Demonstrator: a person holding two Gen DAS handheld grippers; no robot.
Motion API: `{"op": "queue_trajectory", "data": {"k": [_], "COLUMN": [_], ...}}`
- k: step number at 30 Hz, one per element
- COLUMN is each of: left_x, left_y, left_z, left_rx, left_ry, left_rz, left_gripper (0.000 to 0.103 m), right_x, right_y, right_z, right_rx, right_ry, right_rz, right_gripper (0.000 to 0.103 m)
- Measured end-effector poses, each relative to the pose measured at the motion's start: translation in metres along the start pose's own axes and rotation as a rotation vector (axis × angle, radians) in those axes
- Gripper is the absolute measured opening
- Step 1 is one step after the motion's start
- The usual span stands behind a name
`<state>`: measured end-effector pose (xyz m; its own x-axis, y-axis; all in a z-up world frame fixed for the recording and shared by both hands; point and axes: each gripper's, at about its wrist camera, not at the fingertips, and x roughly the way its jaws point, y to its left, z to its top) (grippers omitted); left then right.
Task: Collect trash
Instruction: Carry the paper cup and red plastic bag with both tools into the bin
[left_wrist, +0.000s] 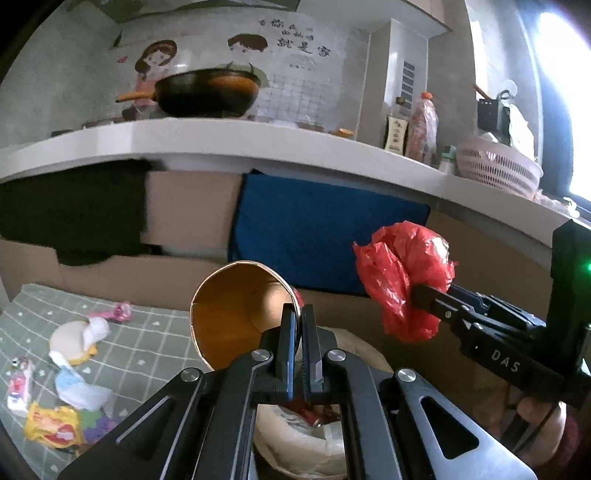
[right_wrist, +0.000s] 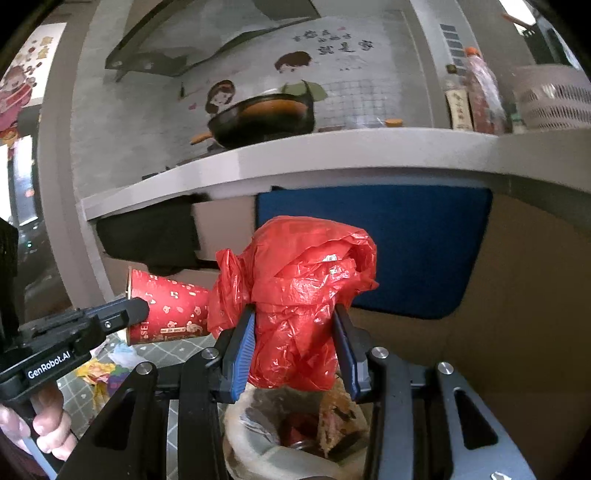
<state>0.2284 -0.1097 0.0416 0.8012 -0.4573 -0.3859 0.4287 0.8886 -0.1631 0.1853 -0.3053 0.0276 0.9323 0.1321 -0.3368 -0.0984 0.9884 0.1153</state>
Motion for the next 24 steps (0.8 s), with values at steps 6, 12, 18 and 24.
{"op": "queue_trajectory", "data": {"k": [6, 12, 18, 24], "left_x": [0.027, 0.053, 0.072, 0.095], "left_y": [0.001, 0.008, 0.011, 0.015], "left_z": [-0.016, -0.036, -0.051, -0.064], "left_rx": [-0.034, -0.067, -0.07, -0.085], "left_ry": [0.062, 0.128, 0.171, 0.254], "left_rz": [-0.032, -0.055, -0.067, -0.081], "left_gripper": [0.003, 0.003, 0.003, 0.003], "right_x": [0.012, 0.028, 0.044, 0.062], "right_y": [-0.017, -0.029, -0.034, -0.039], "right_z": [-0.016, -0.032, -0.047, -0.064], "right_rx": [0.033, 0.068, 0.083, 0.091], "right_ry": [0.042, 0.092, 0.139, 0.197], "right_rz": [-0.019, -0.028, -0.029, -0.033], "right_gripper": [0.037, 0.037, 0.037, 0.037]}}
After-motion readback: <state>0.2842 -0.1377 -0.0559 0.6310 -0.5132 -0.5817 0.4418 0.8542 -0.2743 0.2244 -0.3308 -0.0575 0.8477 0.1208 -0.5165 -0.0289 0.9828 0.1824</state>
